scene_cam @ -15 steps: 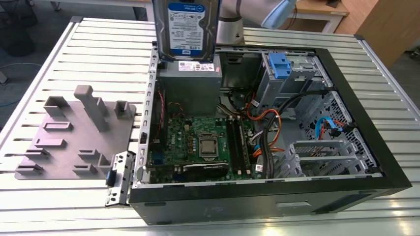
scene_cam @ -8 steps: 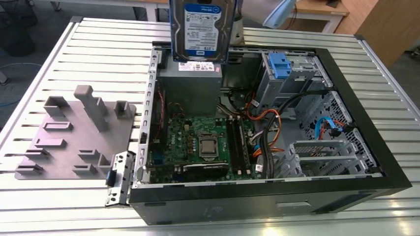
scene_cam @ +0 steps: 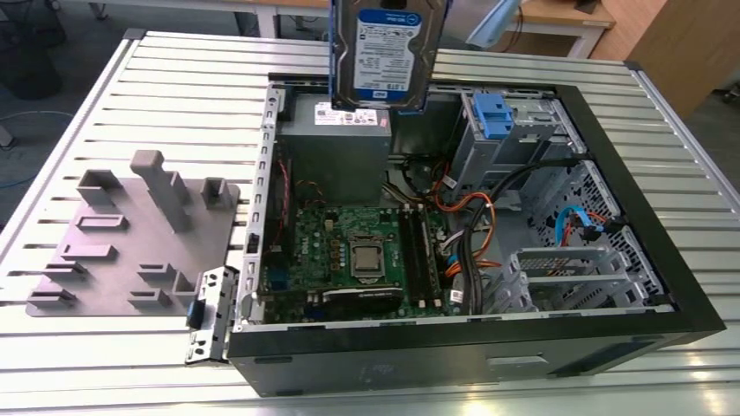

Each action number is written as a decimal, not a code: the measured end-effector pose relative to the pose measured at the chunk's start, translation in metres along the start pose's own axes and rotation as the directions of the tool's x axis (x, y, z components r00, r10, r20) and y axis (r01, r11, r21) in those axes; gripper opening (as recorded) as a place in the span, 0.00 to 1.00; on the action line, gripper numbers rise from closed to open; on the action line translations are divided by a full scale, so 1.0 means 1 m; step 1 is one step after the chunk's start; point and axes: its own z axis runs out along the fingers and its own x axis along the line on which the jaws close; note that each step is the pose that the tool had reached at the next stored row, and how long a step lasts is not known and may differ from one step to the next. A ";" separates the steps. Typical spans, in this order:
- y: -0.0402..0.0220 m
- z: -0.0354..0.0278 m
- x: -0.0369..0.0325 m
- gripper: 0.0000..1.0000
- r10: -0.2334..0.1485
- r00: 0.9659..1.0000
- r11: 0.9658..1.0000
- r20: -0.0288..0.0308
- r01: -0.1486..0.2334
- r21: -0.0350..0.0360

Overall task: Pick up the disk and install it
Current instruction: 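Pick up the disk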

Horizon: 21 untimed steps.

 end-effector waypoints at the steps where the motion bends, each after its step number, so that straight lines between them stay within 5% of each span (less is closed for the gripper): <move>1: -0.0034 0.0000 -0.0001 0.35 0.000 1.000 1.000 0.000 0.000 0.000; 14: -0.0425 -0.0008 -0.0011 0.35 0.000 1.000 1.000 0.000 0.000 0.000; 21: -0.0460 -0.0008 -0.0012 0.35 0.000 1.000 1.000 0.000 0.000 0.000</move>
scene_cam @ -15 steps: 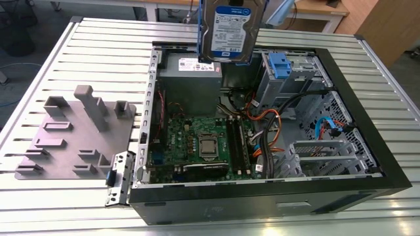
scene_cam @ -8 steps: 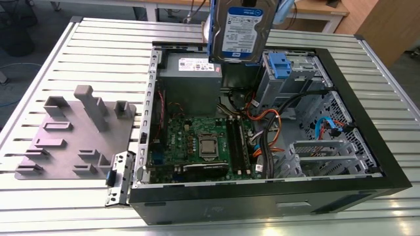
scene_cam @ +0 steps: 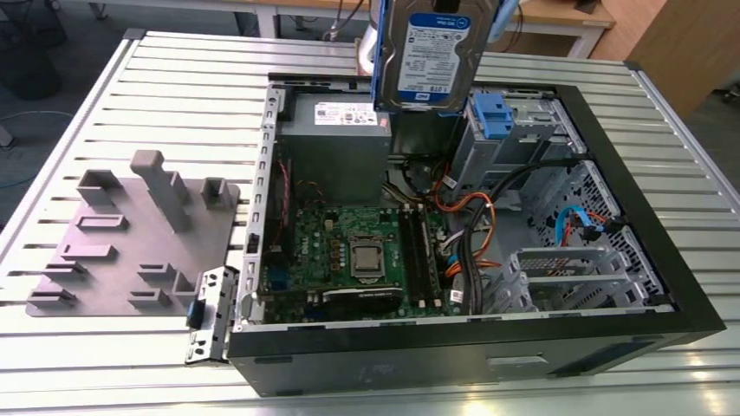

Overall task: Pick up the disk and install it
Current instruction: 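Pick up the disk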

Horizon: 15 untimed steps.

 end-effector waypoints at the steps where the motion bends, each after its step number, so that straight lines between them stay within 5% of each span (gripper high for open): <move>1: 0.0000 0.0000 0.0000 0.35 0.000 1.000 1.000 0.000 0.000 0.000; 15: -0.0002 -0.0001 0.0057 0.35 0.000 1.000 1.000 0.000 0.000 0.000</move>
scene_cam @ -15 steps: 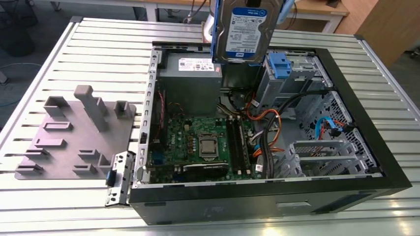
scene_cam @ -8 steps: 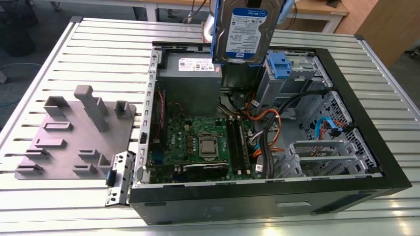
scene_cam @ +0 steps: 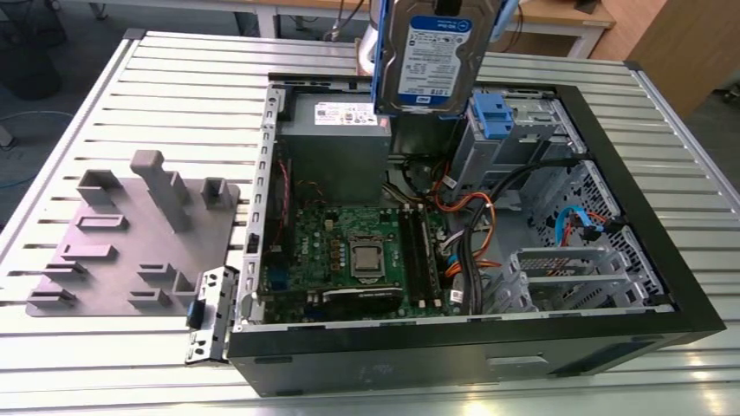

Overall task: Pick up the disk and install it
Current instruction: 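Pick up the disk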

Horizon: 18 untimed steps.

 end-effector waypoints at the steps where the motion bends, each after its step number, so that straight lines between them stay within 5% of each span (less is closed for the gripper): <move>1: 0.0000 0.0000 0.0008 0.35 0.000 1.000 1.000 0.000 0.000 0.000; 18: -0.0006 -0.0002 0.0228 0.35 0.000 1.000 1.000 0.000 0.000 0.000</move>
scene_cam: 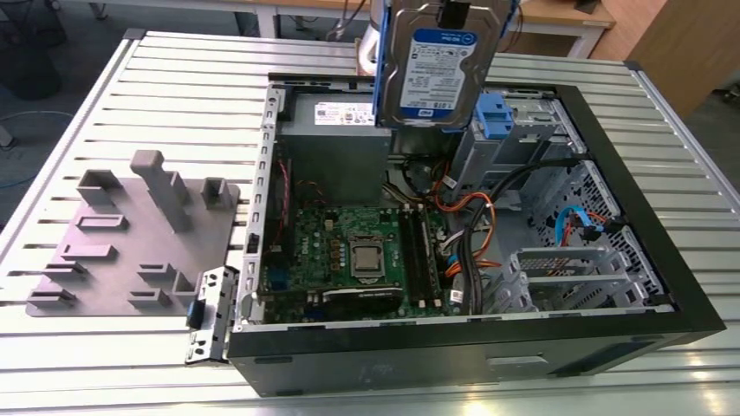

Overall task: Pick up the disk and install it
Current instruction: 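Pick up the disk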

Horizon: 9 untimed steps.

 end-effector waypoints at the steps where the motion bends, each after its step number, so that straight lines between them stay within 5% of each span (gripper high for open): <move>1: 0.0000 0.0000 0.0017 0.35 0.000 1.000 1.000 0.000 0.000 0.000; 9: -0.0005 -0.0003 0.0184 0.35 0.000 1.000 1.000 0.000 0.000 0.000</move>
